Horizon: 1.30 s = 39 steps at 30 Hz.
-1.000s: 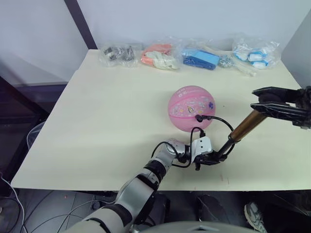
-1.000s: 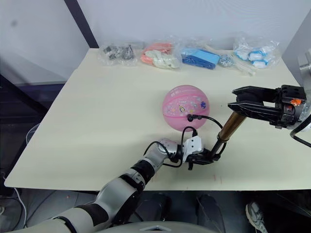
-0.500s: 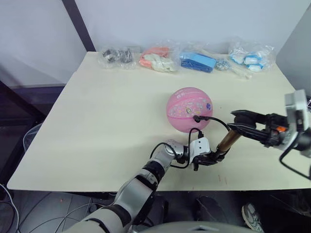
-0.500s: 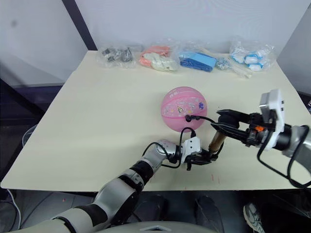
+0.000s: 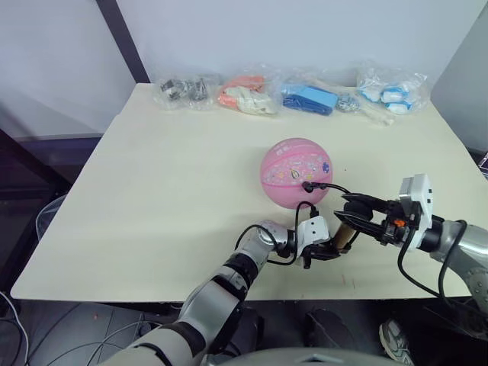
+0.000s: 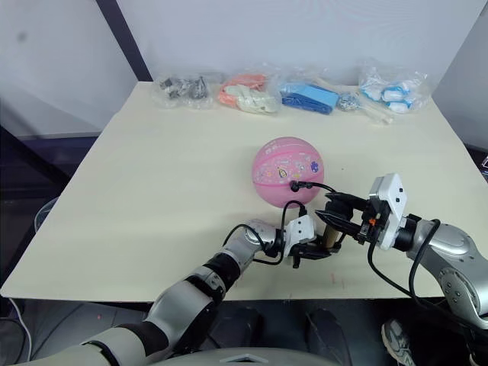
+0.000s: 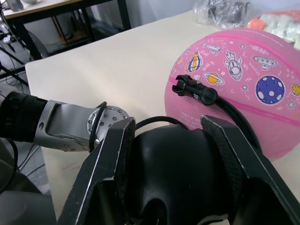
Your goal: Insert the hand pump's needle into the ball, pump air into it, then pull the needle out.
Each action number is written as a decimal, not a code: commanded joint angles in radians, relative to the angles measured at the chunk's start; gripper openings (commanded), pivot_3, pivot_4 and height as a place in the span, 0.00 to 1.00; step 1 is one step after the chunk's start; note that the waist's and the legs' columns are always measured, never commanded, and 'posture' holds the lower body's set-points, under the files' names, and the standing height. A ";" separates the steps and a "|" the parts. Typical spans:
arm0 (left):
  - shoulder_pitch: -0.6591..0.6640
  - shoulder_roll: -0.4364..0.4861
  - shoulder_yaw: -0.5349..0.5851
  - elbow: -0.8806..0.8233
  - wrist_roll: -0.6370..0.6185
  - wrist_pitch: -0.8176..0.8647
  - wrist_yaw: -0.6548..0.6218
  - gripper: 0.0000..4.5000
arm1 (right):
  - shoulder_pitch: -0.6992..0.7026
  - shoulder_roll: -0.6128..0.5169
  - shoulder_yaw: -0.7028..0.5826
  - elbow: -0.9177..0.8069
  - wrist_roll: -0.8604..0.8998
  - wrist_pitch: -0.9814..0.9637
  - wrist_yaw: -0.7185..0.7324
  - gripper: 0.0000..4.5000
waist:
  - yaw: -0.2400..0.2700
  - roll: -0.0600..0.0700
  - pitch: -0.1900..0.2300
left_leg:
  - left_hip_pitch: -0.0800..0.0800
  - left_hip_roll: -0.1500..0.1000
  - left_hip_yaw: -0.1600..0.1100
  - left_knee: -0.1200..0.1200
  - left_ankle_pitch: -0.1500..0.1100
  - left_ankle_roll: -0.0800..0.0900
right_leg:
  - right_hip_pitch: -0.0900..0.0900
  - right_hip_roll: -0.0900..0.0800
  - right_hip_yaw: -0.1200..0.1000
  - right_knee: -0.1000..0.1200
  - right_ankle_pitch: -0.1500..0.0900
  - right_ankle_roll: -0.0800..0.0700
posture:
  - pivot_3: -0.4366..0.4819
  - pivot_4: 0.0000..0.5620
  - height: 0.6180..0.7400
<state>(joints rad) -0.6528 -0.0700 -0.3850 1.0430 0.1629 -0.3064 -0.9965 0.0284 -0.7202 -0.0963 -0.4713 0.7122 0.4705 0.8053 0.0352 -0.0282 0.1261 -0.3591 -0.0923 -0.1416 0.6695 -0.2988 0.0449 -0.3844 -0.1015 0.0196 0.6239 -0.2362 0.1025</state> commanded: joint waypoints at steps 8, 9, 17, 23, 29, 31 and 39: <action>0.033 0.026 0.014 0.049 -0.002 0.054 -0.018 0.62 | 0.067 -0.001 0.059 0.088 -0.087 0.020 0.000 0.39 | 0.000 0.001 -0.001 | 0.000 0.000 -0.001 0.000 0.000 0.000 | 0.000 0.000 -0.001 0.000 0.001 -0.001 | 0.48 0.27 1.00; 0.034 0.027 0.014 0.048 -0.003 0.054 -0.019 0.72 | 0.067 -0.001 0.059 0.088 -0.089 0.020 0.001 0.39 | 0.001 0.000 -0.001 | 0.000 0.000 -0.001 0.000 0.000 0.000 | 0.001 0.000 -0.001 0.000 0.001 -0.002 | 0.48 0.27 1.00; 0.041 0.044 0.023 -0.002 -0.026 0.048 -0.051 0.99 | 0.069 0.003 0.045 0.088 -0.084 0.021 -0.002 0.39 | -0.002 0.000 -0.001 | 0.001 0.000 -0.002 0.000 0.000 0.000 | 0.001 0.000 0.000 0.000 0.000 0.000 | 0.48 0.27 1.00; 0.074 0.082 0.039 -0.141 -0.074 0.065 -0.098 0.99 | 0.062 0.005 0.035 0.105 -0.085 0.016 0.005 0.39 | -0.014 0.001 0.001 | 0.000 0.000 -0.002 0.000 0.000 0.000 | 0.000 0.000 -0.001 0.000 0.000 -0.001 | 0.48 0.27 1.00; 0.159 0.161 0.062 -0.399 -0.163 0.136 -0.170 0.99 | 0.057 0.007 0.034 0.119 -0.088 0.008 0.012 0.39 | -0.019 0.007 0.006 | -0.001 -0.001 -0.002 0.000 0.000 0.000 | 0.000 0.000 0.000 -0.001 0.002 -0.003 | 0.48 0.27 1.00; 0.193 0.205 0.068 -0.505 -0.196 0.168 -0.200 0.99 | 0.058 0.007 0.032 0.120 -0.088 0.005 0.013 0.39 | -0.019 0.009 0.008 | -0.001 -0.001 -0.003 0.000 0.000 0.000 | 0.000 -0.001 0.000 -0.001 0.002 -0.003 | 0.48 0.27 1.00; 0.306 0.435 0.127 -0.897 -0.356 0.329 -0.313 0.99 | 0.060 0.013 0.001 0.126 -0.070 0.002 0.020 0.39 | -0.019 0.015 0.013 | -0.002 -0.001 -0.003 0.000 0.000 0.000 | 0.000 -0.002 0.000 -0.001 0.002 -0.004 | 0.48 0.27 1.00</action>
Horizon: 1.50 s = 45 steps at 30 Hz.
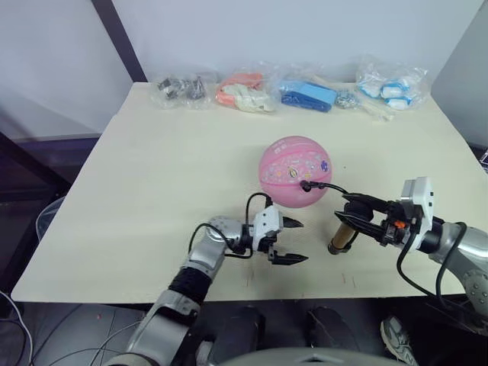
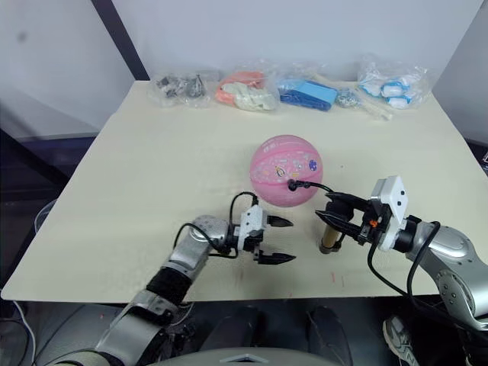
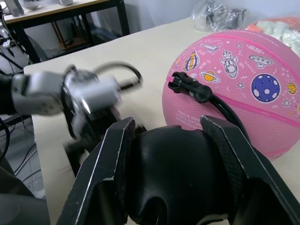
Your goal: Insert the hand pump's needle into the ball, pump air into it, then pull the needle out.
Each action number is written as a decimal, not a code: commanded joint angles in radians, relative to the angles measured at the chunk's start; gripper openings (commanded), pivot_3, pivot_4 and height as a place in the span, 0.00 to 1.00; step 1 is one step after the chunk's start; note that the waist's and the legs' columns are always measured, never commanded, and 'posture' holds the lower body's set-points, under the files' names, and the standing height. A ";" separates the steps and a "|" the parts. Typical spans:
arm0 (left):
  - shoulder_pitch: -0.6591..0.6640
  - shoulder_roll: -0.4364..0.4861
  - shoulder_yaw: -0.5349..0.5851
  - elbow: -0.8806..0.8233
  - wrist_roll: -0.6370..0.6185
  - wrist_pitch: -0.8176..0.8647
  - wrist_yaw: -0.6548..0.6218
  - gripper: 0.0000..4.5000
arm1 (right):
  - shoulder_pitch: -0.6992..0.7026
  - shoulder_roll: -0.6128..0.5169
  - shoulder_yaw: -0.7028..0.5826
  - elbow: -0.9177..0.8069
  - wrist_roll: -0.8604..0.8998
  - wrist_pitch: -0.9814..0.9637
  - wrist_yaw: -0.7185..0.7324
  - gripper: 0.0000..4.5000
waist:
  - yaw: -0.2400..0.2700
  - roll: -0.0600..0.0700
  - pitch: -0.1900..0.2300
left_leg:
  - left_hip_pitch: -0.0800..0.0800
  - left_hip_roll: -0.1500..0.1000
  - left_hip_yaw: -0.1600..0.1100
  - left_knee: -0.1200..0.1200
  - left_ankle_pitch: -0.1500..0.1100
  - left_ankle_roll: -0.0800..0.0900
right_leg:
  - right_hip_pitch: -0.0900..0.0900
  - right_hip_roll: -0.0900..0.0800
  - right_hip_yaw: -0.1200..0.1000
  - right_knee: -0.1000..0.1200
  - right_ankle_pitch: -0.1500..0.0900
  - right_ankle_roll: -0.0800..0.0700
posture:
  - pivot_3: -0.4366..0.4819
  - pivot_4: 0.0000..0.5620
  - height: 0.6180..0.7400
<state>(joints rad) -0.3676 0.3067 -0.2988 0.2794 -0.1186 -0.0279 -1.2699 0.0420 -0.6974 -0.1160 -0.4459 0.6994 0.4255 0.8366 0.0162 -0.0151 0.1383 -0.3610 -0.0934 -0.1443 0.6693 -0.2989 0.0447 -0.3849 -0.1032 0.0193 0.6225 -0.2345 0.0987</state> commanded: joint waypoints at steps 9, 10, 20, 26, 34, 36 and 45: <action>0.074 0.280 0.208 -0.373 -0.298 0.211 -0.103 0.99 | 0.056 -0.036 -0.025 0.098 -0.049 0.042 0.017 0.39 | 0.003 0.003 0.007 | -0.001 0.000 0.000 -0.001 0.000 0.000 | -0.001 0.000 0.000 -0.001 0.000 -0.001 | 0.48 0.27 1.00; 0.077 0.297 0.218 -0.385 -0.312 0.218 -0.108 0.99 | 0.056 -0.039 -0.031 0.100 -0.048 0.041 0.020 0.39 | 0.003 0.003 0.008 | -0.001 -0.001 0.000 -0.001 0.000 0.000 | -0.001 -0.001 0.000 -0.001 0.000 -0.001 | 0.48 0.27 1.00; 0.061 0.388 0.297 -0.361 -0.393 0.217 -0.166 0.99 | 0.041 -0.056 -0.070 0.132 -0.044 0.033 0.056 0.39 | 0.004 0.002 0.014 | -0.002 -0.001 0.000 -0.001 0.000 0.000 | -0.002 -0.001 0.000 -0.001 -0.001 -0.001 | 0.48 0.27 1.00; 0.033 0.377 0.328 -0.324 -0.435 0.225 -0.175 0.99 | 0.028 -0.065 -0.089 0.160 -0.044 0.019 0.083 0.39 | 0.005 0.001 0.015 | -0.003 -0.001 0.000 -0.002 0.000 0.000 | -0.003 -0.001 0.000 -0.002 0.000 -0.002 | 0.48 0.27 1.00; 0.023 0.378 0.323 -0.325 -0.446 0.211 -0.184 0.99 | 0.014 -0.145 -0.143 0.152 -0.047 0.006 0.134 0.39 | 0.001 0.003 0.017 | -0.010 -0.001 0.000 -0.003 0.002 -0.005 | -0.011 -0.001 0.000 -0.002 0.000 -0.002 | 0.48 0.27 1.00; 0.022 0.377 0.322 -0.334 -0.450 0.213 -0.184 0.99 | -0.003 -0.185 -0.173 0.140 -0.027 0.021 0.147 0.39 | 0.001 0.005 0.020 | -0.011 -0.001 0.000 -0.003 0.003 -0.005 | -0.012 -0.001 0.000 -0.002 0.000 -0.003 | 0.48 0.27 1.00; 0.013 0.378 0.321 -0.341 -0.464 0.215 -0.192 0.99 | -0.049 -0.310 -0.238 0.138 -0.016 0.041 0.204 0.39 | 0.001 0.011 0.026 | -0.023 -0.003 0.000 -0.002 0.004 -0.006 | -0.023 -0.003 0.000 0.000 0.001 -0.003 | 0.48 0.27 1.00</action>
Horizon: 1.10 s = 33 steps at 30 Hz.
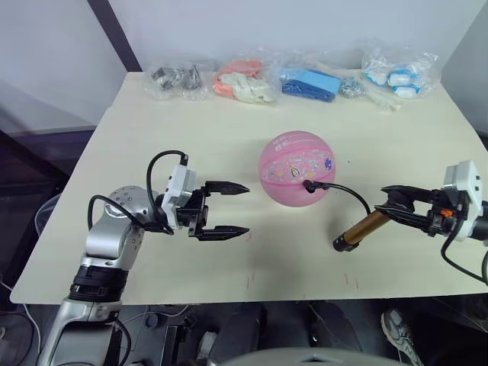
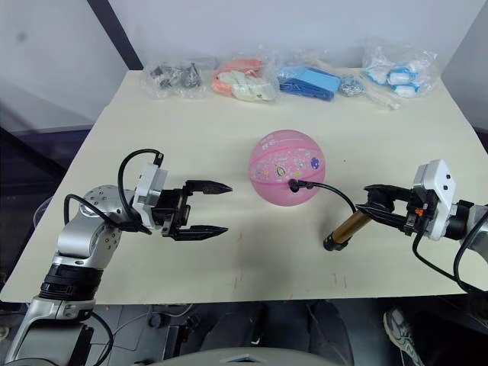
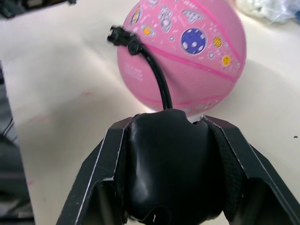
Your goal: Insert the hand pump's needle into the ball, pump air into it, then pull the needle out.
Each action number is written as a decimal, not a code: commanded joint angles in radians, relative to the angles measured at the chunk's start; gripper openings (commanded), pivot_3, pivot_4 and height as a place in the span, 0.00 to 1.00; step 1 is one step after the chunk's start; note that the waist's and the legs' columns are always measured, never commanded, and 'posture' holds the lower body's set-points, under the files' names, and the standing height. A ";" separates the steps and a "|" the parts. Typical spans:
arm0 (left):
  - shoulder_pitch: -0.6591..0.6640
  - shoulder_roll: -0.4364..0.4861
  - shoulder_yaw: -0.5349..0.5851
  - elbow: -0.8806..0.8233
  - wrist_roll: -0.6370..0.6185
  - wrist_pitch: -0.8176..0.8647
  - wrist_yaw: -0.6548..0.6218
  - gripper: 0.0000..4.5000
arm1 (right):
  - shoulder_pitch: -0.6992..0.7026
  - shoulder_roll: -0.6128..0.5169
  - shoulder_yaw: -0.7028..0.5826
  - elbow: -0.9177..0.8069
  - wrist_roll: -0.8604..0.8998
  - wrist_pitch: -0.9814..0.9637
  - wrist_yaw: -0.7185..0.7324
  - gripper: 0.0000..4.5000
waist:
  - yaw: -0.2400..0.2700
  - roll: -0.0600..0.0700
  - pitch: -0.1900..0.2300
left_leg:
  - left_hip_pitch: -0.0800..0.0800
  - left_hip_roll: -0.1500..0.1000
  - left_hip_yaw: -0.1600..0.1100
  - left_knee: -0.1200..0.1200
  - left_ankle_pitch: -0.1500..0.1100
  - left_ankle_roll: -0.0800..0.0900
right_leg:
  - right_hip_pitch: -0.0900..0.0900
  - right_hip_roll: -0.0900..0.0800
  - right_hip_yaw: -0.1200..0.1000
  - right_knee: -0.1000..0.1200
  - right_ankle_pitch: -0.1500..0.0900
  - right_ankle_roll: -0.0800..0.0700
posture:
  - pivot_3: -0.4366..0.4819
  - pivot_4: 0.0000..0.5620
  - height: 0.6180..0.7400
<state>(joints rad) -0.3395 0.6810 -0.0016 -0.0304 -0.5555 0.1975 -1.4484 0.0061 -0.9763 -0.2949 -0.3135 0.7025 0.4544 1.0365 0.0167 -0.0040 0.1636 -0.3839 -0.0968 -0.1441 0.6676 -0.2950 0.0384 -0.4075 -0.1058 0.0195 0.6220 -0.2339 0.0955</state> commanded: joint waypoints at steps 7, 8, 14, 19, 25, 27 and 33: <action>-0.018 -0.003 0.023 -0.035 -0.029 -0.011 -0.013 0.99 | -0.028 -0.056 -0.103 -0.001 0.008 0.044 0.035 0.39 | -0.001 0.003 0.004 | -0.002 -0.001 0.000 0.000 0.000 0.000 | -0.002 -0.001 0.000 0.000 0.000 0.000 | 0.48 0.27 1.00; -0.017 -0.003 0.023 -0.036 -0.029 -0.012 -0.013 0.99 | -0.030 -0.064 -0.111 0.000 0.007 0.048 0.042 0.39 | -0.002 0.003 0.004 | -0.003 -0.001 0.000 0.000 0.000 0.000 | -0.003 -0.001 0.000 0.001 0.000 0.000 | 0.48 0.27 1.00; -0.015 -0.005 0.023 -0.040 -0.030 -0.013 -0.014 0.99 | -0.041 -0.127 -0.123 0.021 -0.055 0.021 0.093 0.39 | -0.002 0.003 0.004 | -0.003 -0.001 0.001 0.001 0.001 -0.001 | -0.004 -0.001 0.001 0.002 0.000 0.000 | 0.48 0.27 1.00; -0.019 -0.005 0.022 -0.031 -0.028 -0.019 -0.021 0.99 | -0.084 -0.153 -0.058 0.000 -0.137 -0.060 0.139 0.39 | -0.003 0.003 0.004 | -0.003 -0.001 0.002 0.001 0.001 -0.001 | -0.005 0.000 0.001 0.003 0.000 0.000 | 0.48 0.27 1.00; -0.021 -0.006 0.021 -0.029 -0.028 -0.023 -0.021 0.99 | -0.138 -0.126 0.088 -0.088 -0.238 -0.156 0.147 0.39 | -0.004 0.003 0.004 | -0.003 -0.001 0.002 0.002 0.001 -0.001 | -0.005 0.000 0.001 0.004 0.000 0.000 | 0.48 0.27 1.00; -0.021 -0.008 0.020 -0.031 -0.028 -0.022 -0.019 0.99 | -0.135 -0.131 0.140 -0.104 -0.296 -0.202 0.158 0.39 | -0.004 0.003 0.004 | -0.003 -0.001 0.002 0.002 0.001 -0.002 | -0.006 0.000 0.001 0.004 0.000 0.000 | 0.48 0.27 1.00; -0.026 -0.011 0.017 -0.027 -0.025 -0.025 -0.020 0.99 | -0.197 -0.079 0.232 -0.129 -0.331 -0.210 0.135 0.39 | -0.005 0.002 0.004 | -0.003 -0.001 0.003 0.003 0.001 -0.002 | -0.005 0.000 0.001 0.005 0.001 0.000 | 0.48 0.27 1.00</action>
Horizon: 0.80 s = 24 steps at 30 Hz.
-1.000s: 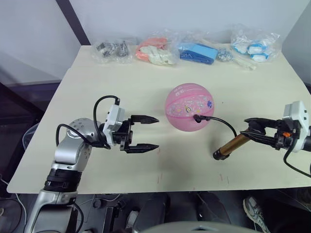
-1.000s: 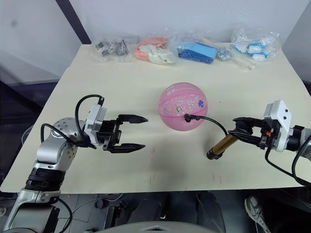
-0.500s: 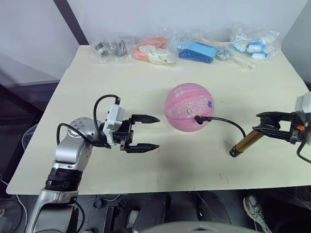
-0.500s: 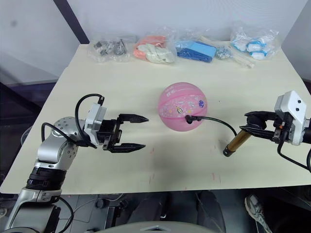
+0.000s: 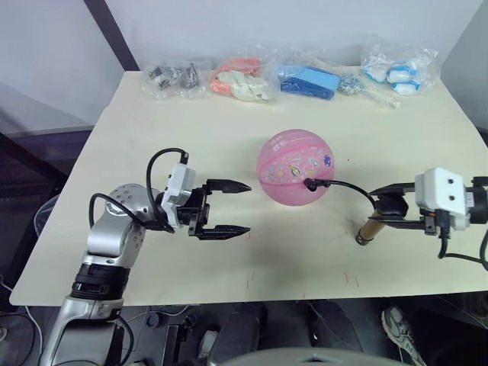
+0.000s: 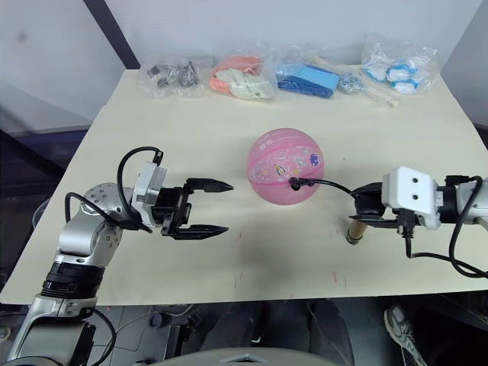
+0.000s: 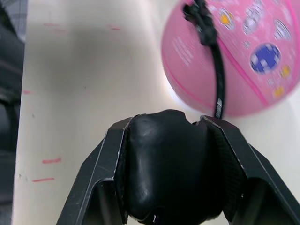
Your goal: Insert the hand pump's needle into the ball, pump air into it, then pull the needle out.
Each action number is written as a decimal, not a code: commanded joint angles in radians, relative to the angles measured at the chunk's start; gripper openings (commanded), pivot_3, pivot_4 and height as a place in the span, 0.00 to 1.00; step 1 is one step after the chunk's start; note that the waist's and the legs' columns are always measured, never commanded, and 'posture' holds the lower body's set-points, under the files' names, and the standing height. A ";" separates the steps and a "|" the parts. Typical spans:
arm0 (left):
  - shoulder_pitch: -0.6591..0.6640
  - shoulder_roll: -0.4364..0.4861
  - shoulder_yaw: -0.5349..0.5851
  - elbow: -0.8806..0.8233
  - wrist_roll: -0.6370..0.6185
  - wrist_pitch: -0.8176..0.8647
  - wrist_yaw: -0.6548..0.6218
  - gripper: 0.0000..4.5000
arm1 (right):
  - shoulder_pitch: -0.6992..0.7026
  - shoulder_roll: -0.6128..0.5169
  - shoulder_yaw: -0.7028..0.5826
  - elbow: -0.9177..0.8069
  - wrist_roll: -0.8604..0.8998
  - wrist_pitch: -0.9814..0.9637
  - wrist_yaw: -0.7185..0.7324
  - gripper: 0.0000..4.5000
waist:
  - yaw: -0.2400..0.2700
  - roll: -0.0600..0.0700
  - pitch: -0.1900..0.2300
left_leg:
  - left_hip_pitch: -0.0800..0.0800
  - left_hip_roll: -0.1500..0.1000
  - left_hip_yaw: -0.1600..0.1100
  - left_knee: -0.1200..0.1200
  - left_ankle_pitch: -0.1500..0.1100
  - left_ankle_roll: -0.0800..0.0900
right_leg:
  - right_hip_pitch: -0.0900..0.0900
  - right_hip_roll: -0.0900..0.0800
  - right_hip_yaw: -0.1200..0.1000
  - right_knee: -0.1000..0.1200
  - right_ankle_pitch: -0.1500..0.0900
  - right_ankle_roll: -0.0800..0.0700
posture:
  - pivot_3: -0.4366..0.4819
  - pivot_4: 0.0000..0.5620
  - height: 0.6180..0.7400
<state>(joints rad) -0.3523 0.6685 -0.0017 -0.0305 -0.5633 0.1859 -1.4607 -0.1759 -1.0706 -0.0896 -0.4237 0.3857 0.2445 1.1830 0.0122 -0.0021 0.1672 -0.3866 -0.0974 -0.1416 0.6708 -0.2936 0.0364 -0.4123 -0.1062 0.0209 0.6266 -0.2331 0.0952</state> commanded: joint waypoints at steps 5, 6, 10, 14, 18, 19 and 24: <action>-0.020 0.005 0.021 -0.013 -0.013 -0.019 -0.014 1.00 | -0.033 0.081 0.057 -0.046 0.026 0.056 -0.040 0.61 | 0.000 0.000 0.000 | 0.001 0.001 0.000 0.000 0.001 -0.001 | 0.000 0.001 0.000 0.001 0.001 -0.002 | 0.48 0.27 1.00; -0.020 0.006 0.021 -0.011 -0.013 -0.020 -0.014 1.00 | -0.033 0.088 0.058 -0.046 0.027 0.060 -0.043 0.68 | 0.000 0.000 0.000 | 0.001 0.001 0.000 0.000 0.001 -0.002 | 0.000 0.001 0.000 0.001 0.001 -0.002 | 0.48 0.27 1.00; -0.017 0.007 0.022 -0.007 -0.011 -0.025 -0.018 1.00 | -0.026 0.104 0.053 -0.048 0.037 0.071 -0.044 0.99 | 0.000 0.000 0.000 | 0.000 0.001 0.000 0.000 0.001 -0.002 | -0.001 0.001 0.000 0.001 0.001 -0.002 | 0.48 0.27 1.00; -0.018 0.011 0.023 0.005 -0.009 -0.032 -0.025 1.00 | 0.000 0.124 0.005 -0.051 0.091 0.088 -0.051 0.99 | 0.000 0.000 0.000 | 0.000 0.001 0.000 0.000 0.001 -0.002 | -0.001 0.001 0.000 0.001 0.001 -0.002 | 0.48 0.27 1.00; -0.023 0.012 0.023 0.018 -0.005 -0.040 -0.032 1.00 | 0.018 0.154 -0.062 -0.050 0.164 0.097 -0.064 0.99 | 0.000 0.000 0.000 | 0.000 0.001 0.000 0.000 0.001 -0.002 | 0.000 0.001 0.000 0.001 0.001 -0.002 | 0.48 0.27 1.00; -0.023 0.012 0.023 0.018 -0.005 -0.041 -0.032 1.00 | 0.019 0.160 -0.078 -0.054 0.187 0.110 -0.072 0.99 | 0.000 0.000 0.000 | 0.000 0.001 0.000 0.000 0.001 -0.002 | 0.000 0.001 0.000 0.002 0.001 -0.002 | 0.48 0.27 1.00; -0.024 0.009 0.022 0.024 -0.002 -0.046 -0.039 1.00 | 0.054 0.186 -0.170 -0.059 0.270 0.143 -0.103 0.99 | 0.000 0.000 0.000 | 0.000 0.001 0.000 0.000 0.001 -0.002 | 0.000 0.001 0.000 0.002 0.001 -0.002 | 0.48 0.27 1.00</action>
<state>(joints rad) -0.3678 0.6705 -0.0016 0.0028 -0.5543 0.1578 -1.4892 -0.1278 -0.8844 -0.2059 -0.4547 0.6153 0.3794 1.0865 0.0126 -0.0025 0.1670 -0.3862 -0.0967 -0.1420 0.6713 -0.2923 0.0347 -0.4127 -0.1050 0.0209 0.6287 -0.2320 0.0935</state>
